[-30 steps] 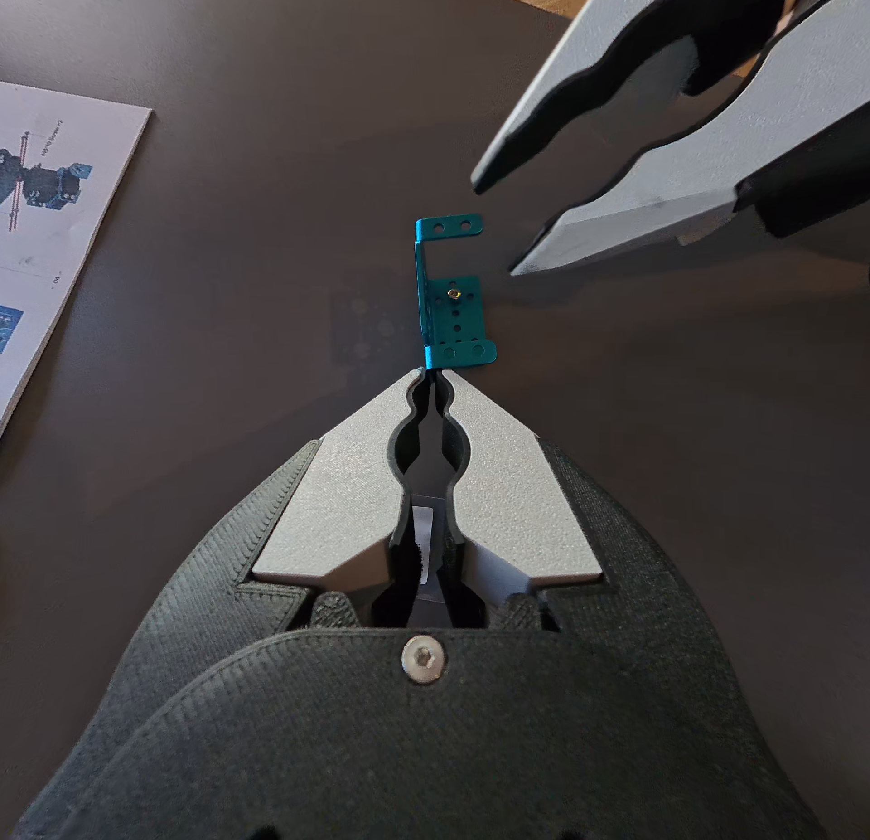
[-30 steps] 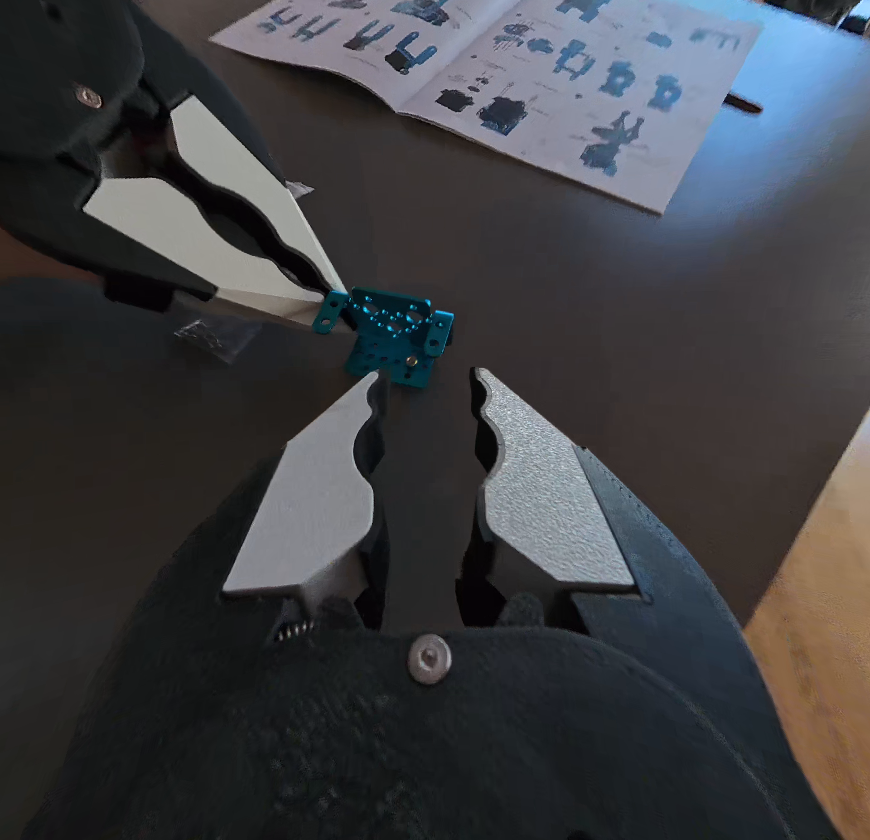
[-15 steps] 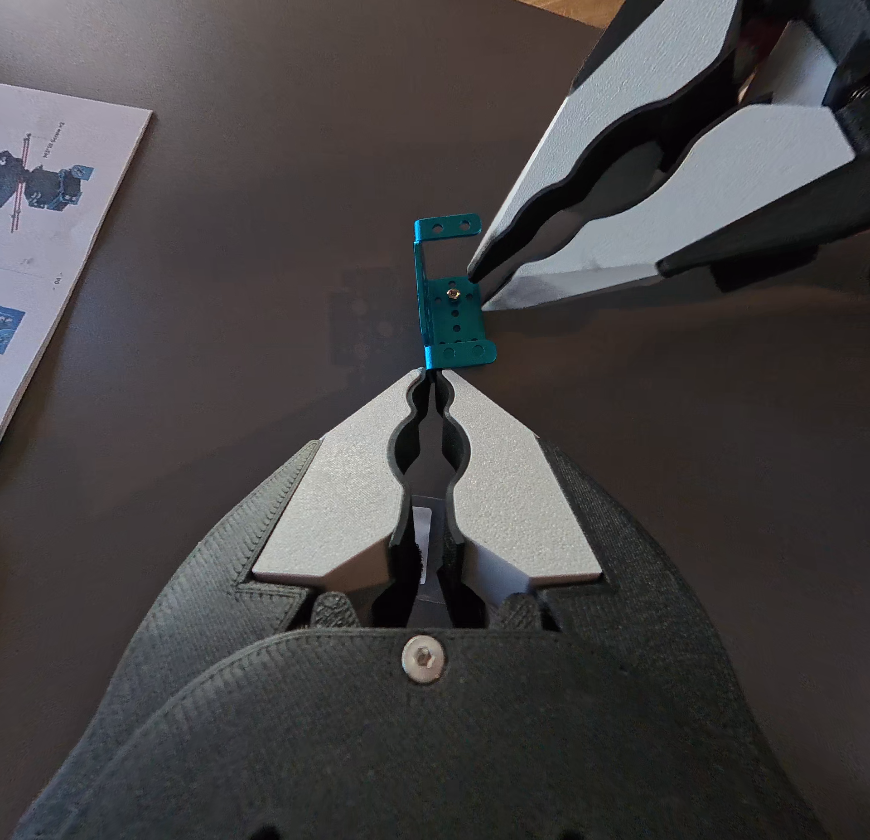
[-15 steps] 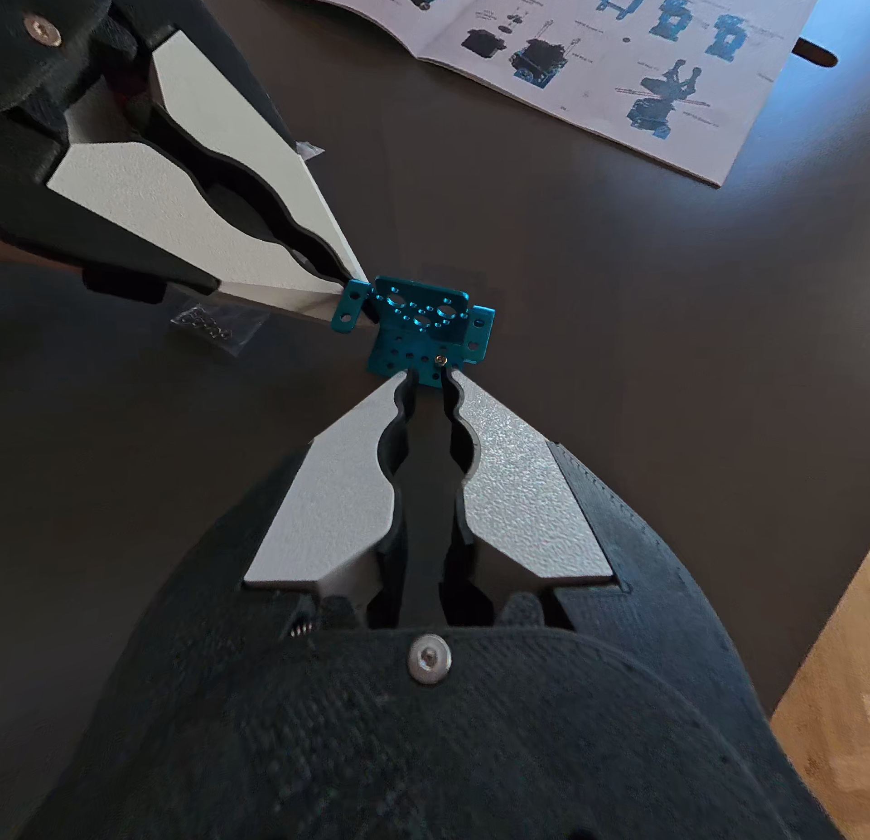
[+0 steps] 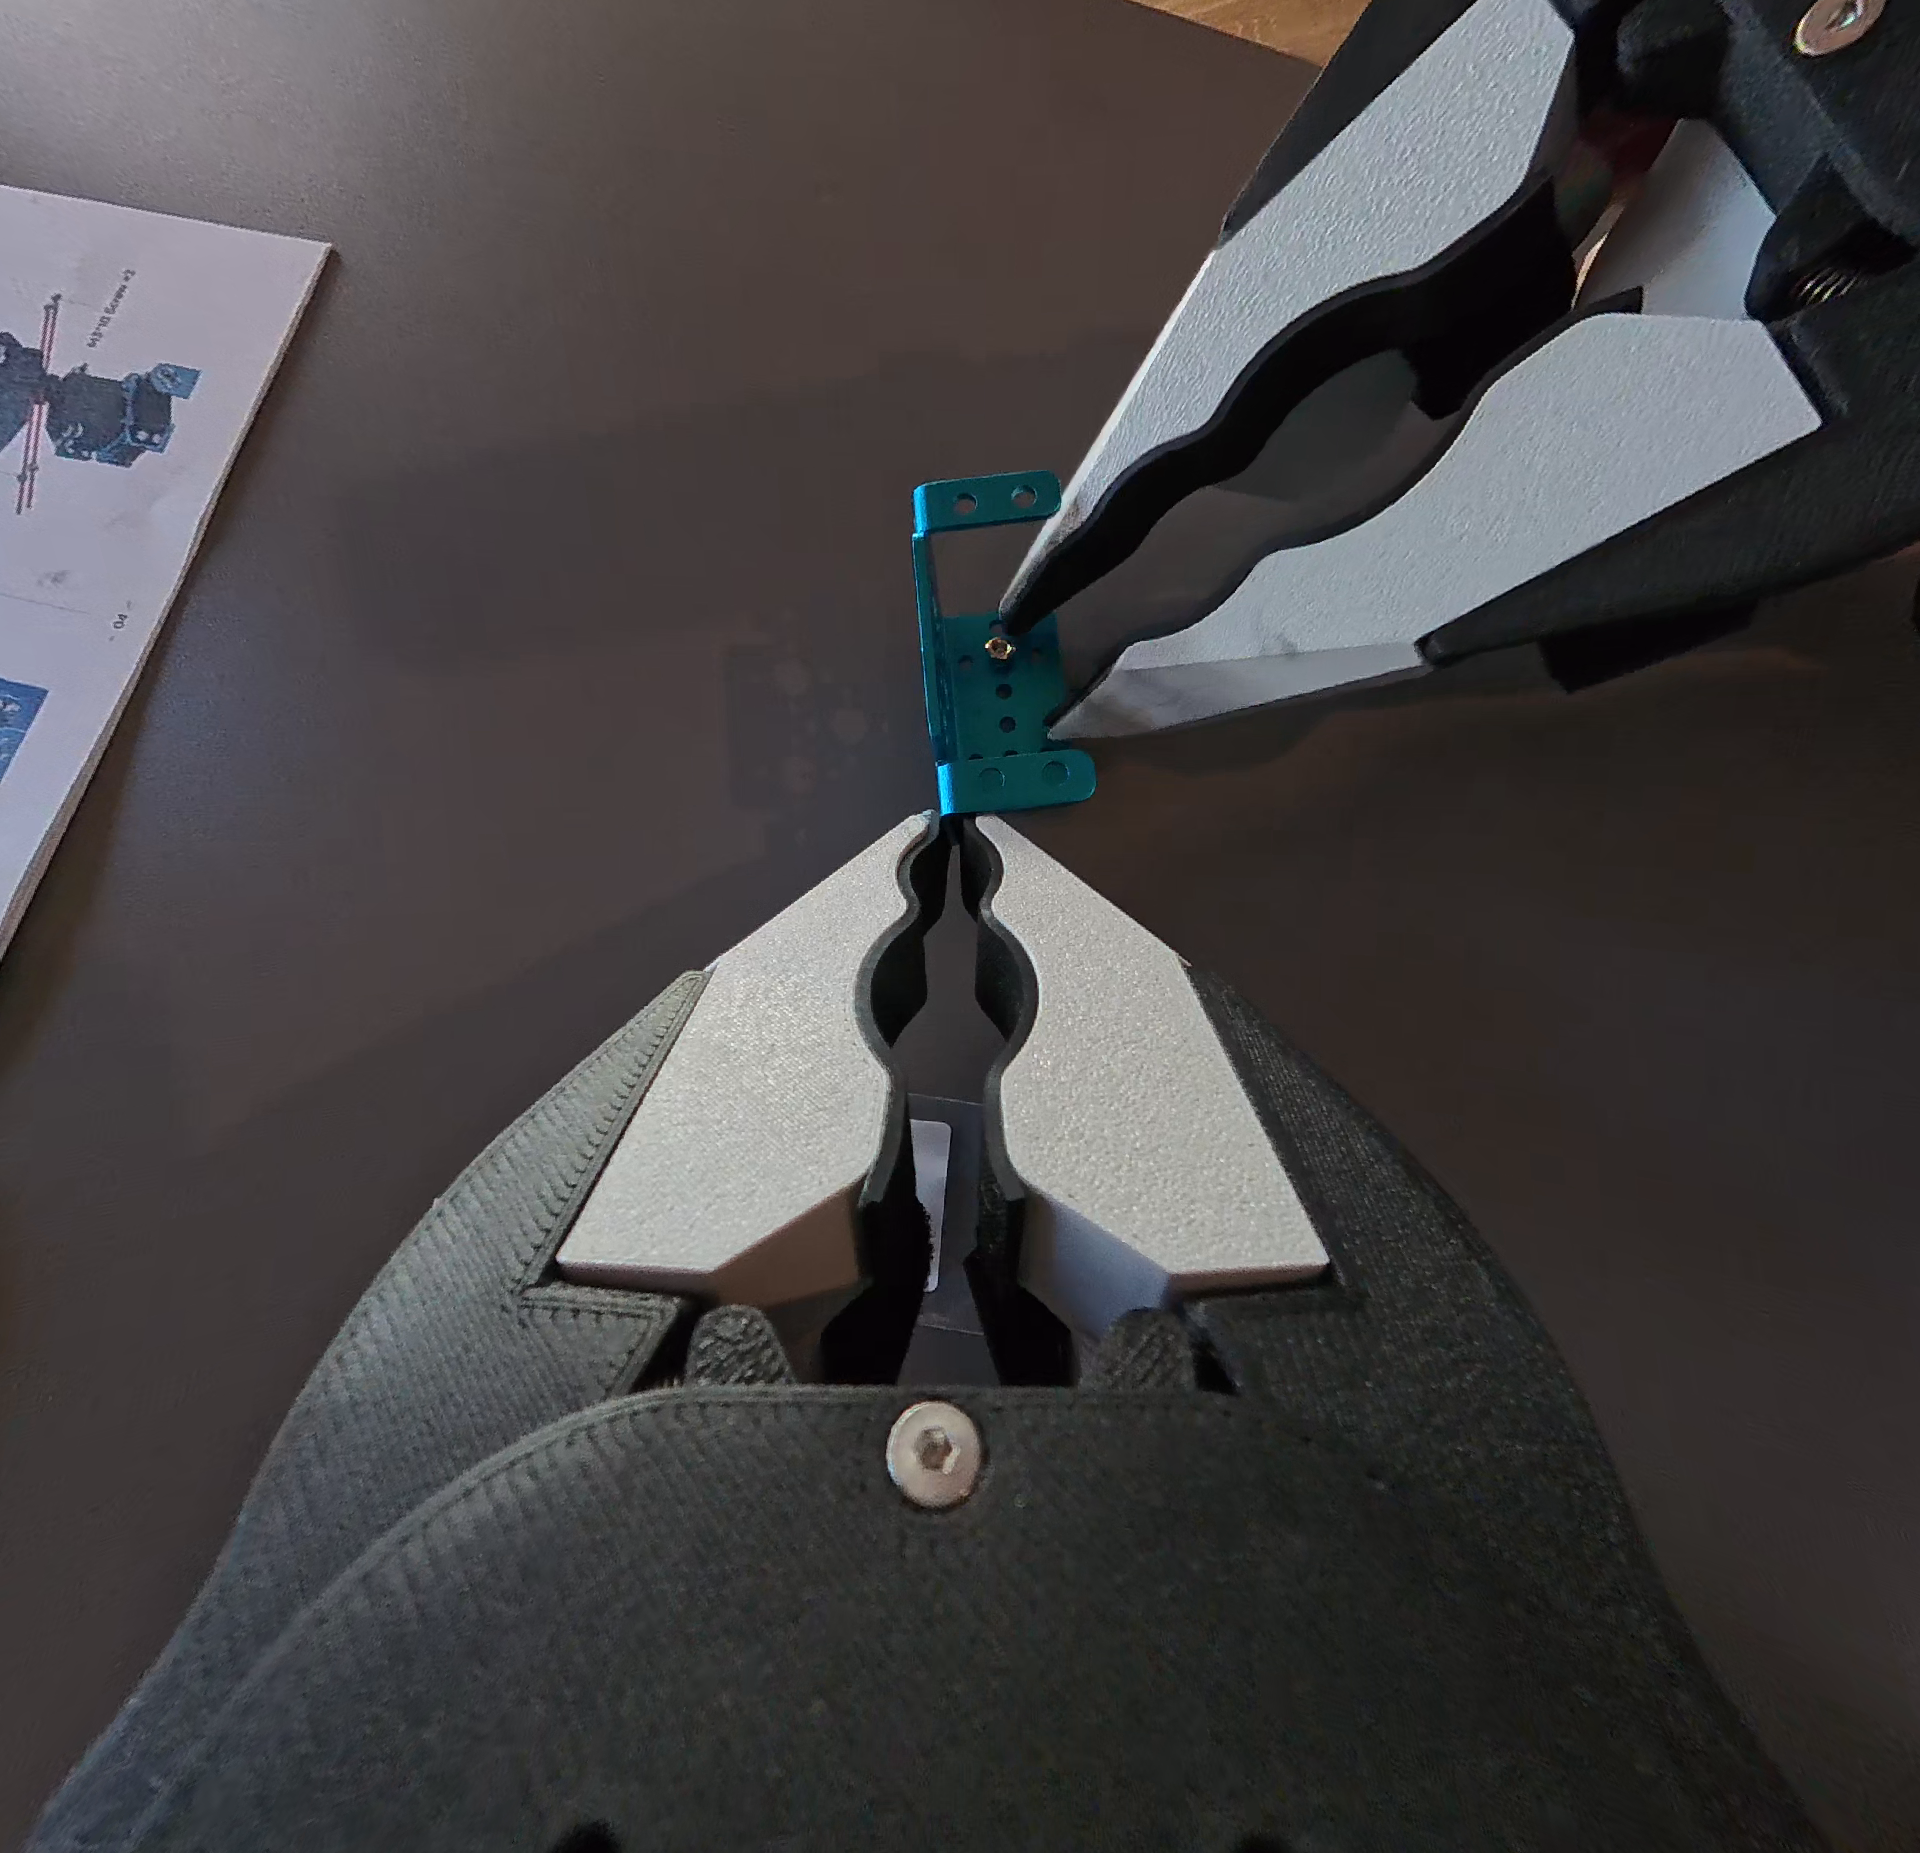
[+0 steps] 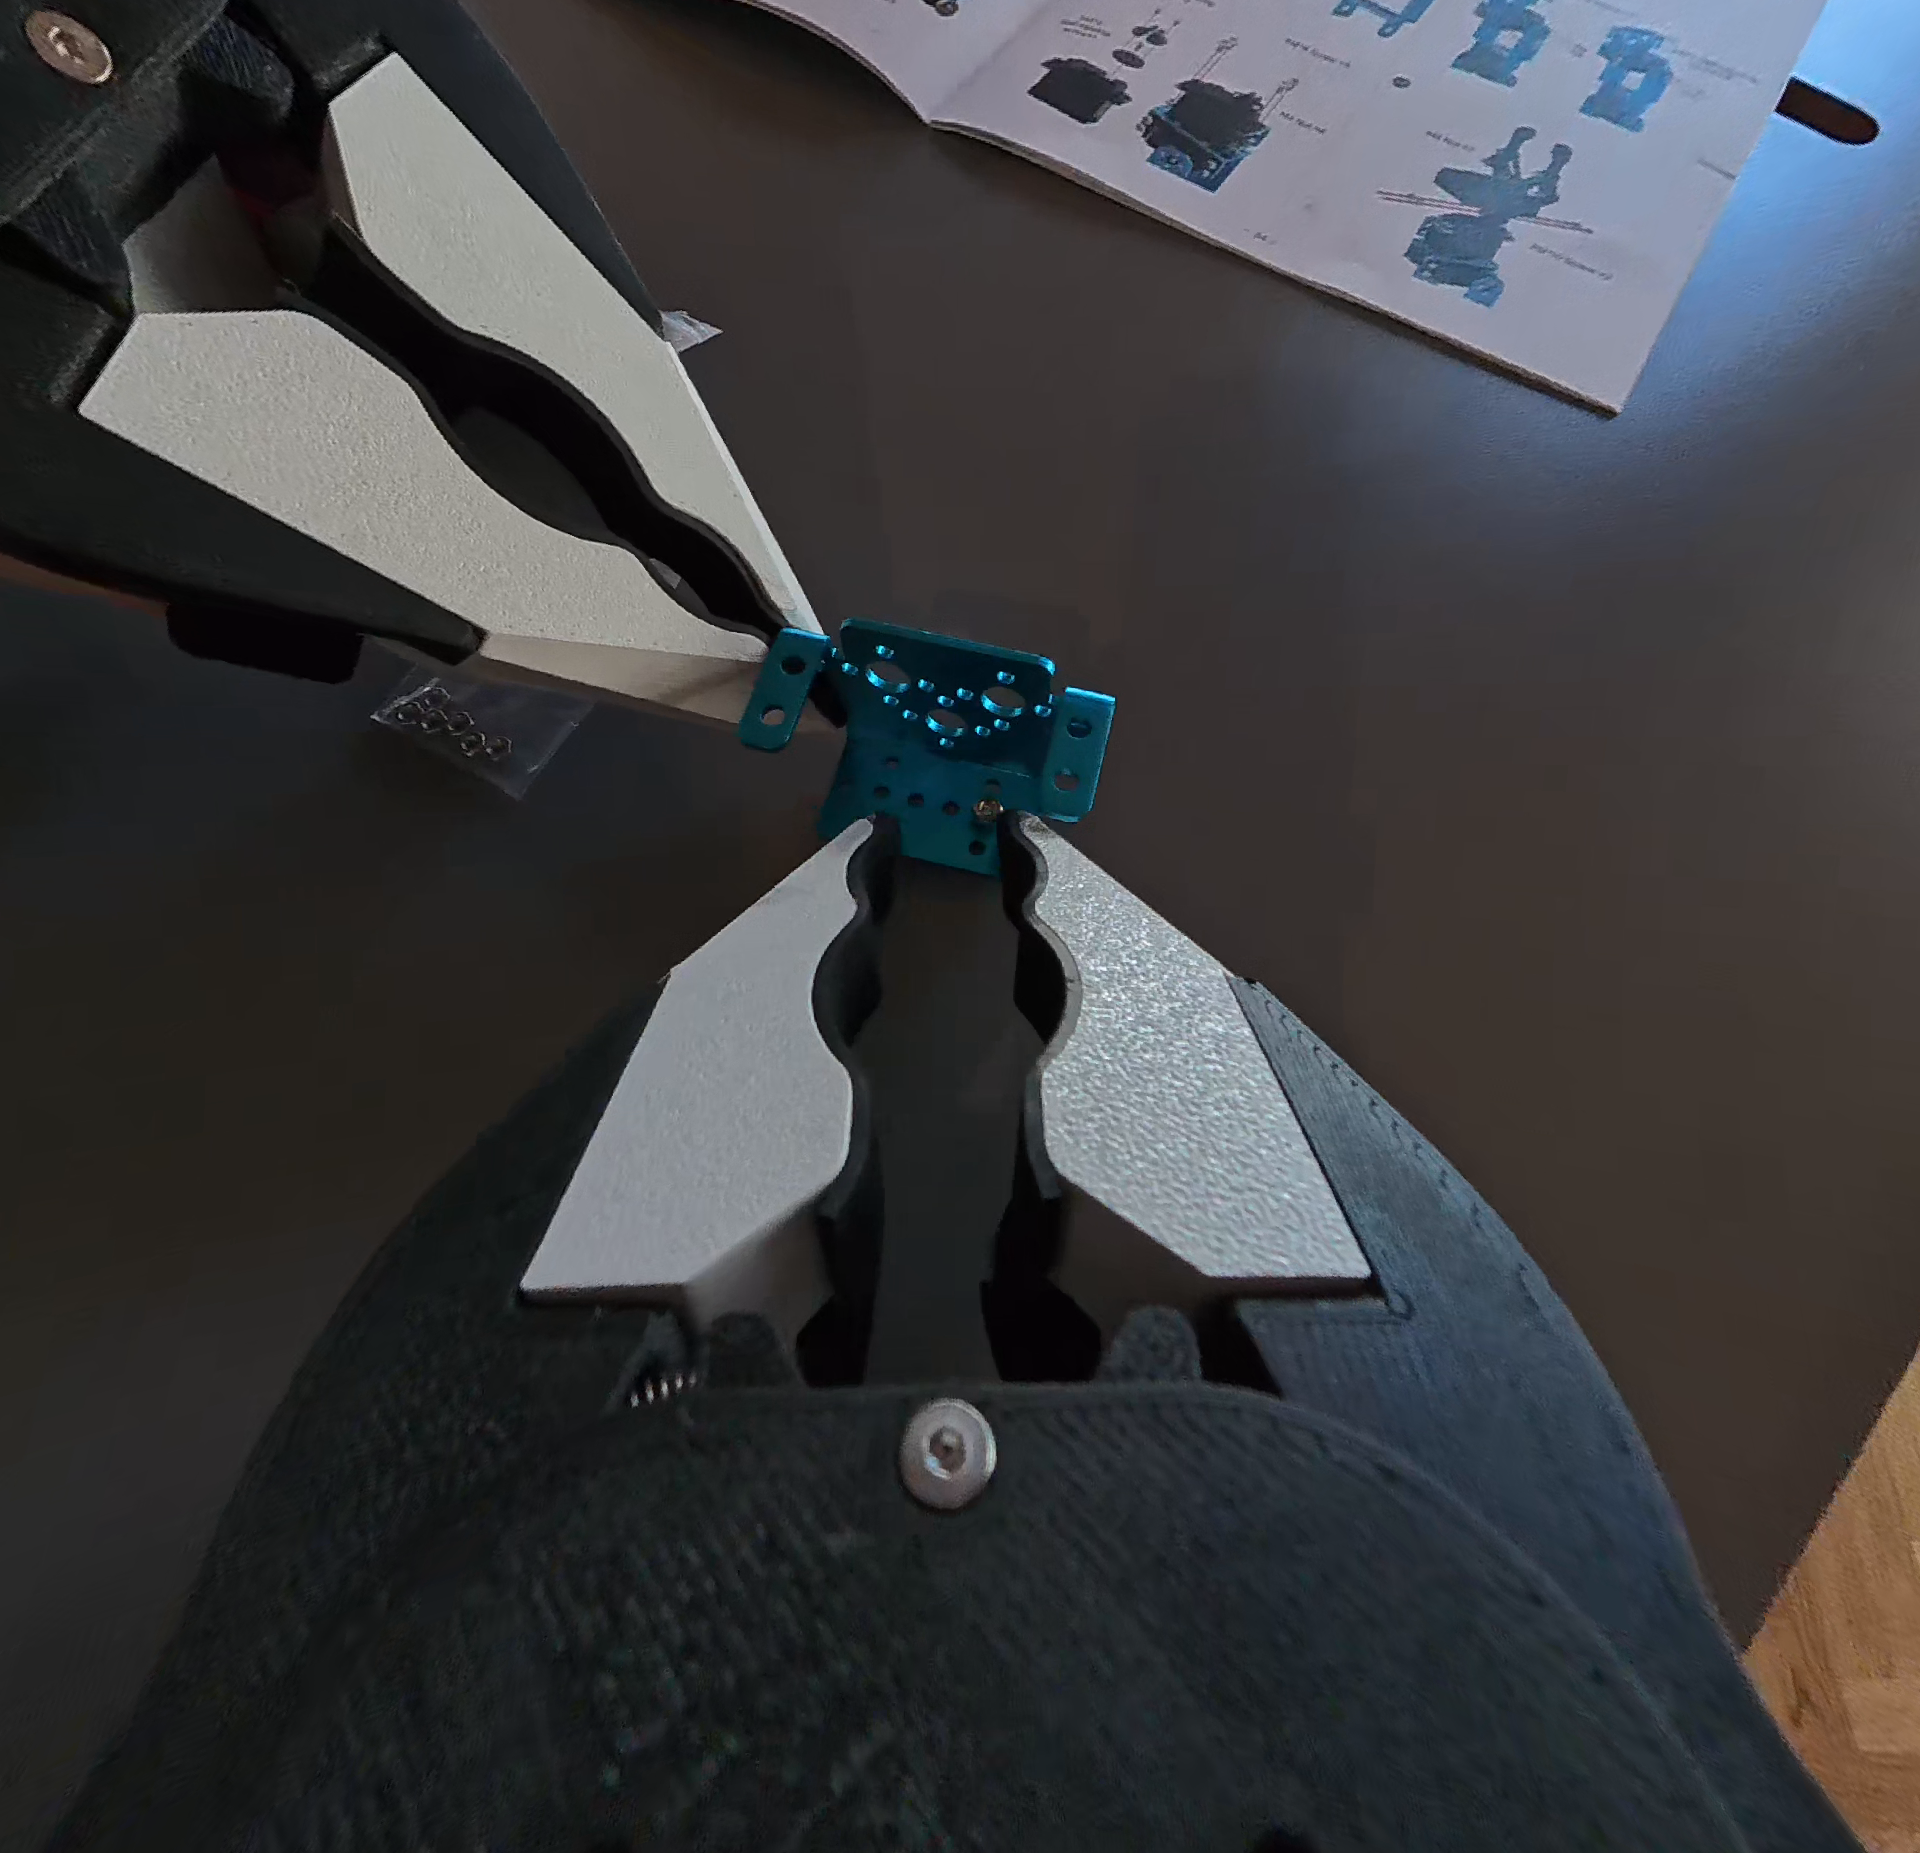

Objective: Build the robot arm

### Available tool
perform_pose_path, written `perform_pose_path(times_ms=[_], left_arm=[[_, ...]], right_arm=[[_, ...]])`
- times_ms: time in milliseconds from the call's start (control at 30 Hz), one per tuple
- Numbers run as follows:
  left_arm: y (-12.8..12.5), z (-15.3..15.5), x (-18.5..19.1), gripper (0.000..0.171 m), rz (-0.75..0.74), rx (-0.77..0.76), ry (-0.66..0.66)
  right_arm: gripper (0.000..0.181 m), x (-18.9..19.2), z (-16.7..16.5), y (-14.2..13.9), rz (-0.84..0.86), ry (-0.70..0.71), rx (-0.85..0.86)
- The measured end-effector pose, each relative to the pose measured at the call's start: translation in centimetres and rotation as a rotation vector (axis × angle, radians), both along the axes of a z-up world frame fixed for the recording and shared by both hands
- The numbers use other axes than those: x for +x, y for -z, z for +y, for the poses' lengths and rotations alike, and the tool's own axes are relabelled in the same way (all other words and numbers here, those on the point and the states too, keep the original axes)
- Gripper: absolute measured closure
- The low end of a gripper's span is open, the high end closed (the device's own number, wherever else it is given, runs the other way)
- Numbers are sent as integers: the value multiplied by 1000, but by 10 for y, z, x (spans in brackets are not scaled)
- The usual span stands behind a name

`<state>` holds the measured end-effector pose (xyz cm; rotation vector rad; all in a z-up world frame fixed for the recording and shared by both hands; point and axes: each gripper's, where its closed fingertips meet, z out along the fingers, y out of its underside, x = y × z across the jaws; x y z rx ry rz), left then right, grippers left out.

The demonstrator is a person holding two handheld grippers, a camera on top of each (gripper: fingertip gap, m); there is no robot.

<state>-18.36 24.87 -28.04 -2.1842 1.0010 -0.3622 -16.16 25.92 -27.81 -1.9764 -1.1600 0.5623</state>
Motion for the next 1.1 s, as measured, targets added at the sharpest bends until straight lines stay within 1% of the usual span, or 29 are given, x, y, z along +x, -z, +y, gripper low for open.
perform_pose_path(times_ms=[867, 1100], left_arm=[[0, 0, 0, 170, 1, -1, 2], [0, 0, 0, 170, 2, 0, 2]], right_arm=[[161, -1, -3, 0, 4, -14, -2], [161, 1, 0, -1, -3, 0, 12]])
